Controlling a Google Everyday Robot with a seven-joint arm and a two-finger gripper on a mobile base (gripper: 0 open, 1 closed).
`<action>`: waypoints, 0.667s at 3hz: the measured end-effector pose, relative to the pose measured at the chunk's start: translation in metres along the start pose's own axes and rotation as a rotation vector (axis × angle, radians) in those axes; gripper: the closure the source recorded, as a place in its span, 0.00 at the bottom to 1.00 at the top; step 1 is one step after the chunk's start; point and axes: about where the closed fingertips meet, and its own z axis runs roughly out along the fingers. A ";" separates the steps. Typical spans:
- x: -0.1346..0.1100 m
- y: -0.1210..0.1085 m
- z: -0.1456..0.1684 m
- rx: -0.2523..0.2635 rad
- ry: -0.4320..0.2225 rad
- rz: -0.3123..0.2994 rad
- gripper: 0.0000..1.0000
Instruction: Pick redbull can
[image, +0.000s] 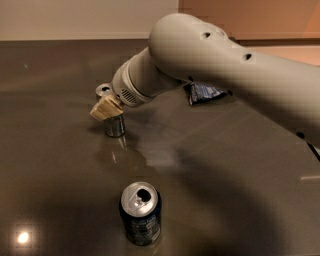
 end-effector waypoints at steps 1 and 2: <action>0.001 -0.005 -0.001 -0.005 -0.010 0.013 0.62; -0.008 -0.011 -0.015 -0.021 -0.022 0.018 0.86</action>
Offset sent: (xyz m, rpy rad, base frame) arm 0.0089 -0.0179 0.0350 0.0478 0.0433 0.0206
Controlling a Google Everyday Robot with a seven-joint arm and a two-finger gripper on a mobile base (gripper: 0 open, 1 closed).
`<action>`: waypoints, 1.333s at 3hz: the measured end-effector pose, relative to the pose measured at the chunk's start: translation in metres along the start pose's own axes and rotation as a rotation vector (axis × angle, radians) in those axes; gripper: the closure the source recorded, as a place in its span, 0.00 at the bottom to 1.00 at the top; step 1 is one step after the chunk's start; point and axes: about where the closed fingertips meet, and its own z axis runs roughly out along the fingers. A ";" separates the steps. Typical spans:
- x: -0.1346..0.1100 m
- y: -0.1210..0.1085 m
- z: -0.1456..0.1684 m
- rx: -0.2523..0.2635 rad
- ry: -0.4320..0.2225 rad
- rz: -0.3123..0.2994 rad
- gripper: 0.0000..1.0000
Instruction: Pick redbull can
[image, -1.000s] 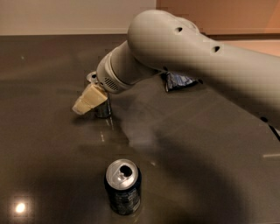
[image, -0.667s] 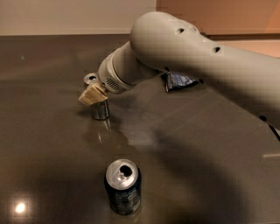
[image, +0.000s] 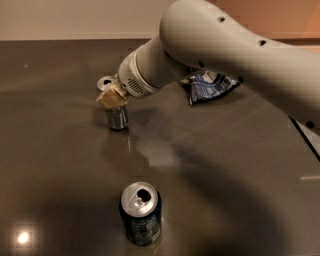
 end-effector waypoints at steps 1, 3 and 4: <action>-0.015 -0.006 -0.030 -0.019 -0.016 -0.009 1.00; -0.036 -0.012 -0.091 -0.079 -0.024 -0.045 1.00; -0.038 -0.012 -0.117 -0.130 -0.013 -0.062 1.00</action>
Offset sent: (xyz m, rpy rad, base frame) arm -0.0164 -0.0504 0.0997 0.0271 0.0150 0.1022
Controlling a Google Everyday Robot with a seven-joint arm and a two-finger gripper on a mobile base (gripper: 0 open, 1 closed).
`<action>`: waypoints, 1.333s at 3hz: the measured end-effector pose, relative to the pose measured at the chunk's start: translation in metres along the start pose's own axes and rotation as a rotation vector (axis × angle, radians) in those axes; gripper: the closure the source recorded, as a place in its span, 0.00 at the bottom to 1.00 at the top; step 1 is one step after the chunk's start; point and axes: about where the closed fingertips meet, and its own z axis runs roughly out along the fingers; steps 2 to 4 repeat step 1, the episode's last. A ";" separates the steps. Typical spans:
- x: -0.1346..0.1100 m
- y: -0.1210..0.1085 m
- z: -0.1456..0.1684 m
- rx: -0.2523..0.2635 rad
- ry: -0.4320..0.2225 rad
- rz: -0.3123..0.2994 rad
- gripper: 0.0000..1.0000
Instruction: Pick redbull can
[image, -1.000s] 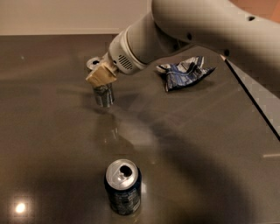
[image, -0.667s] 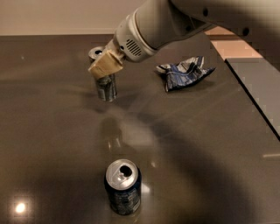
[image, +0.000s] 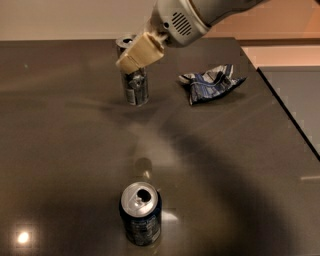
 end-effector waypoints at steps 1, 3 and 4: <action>0.000 0.000 0.000 0.000 0.000 0.000 1.00; 0.000 0.000 0.000 0.000 0.000 0.000 1.00; 0.000 0.000 0.000 0.000 0.000 0.000 1.00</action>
Offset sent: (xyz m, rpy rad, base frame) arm 0.0000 0.0000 0.0000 0.0000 0.0000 0.0000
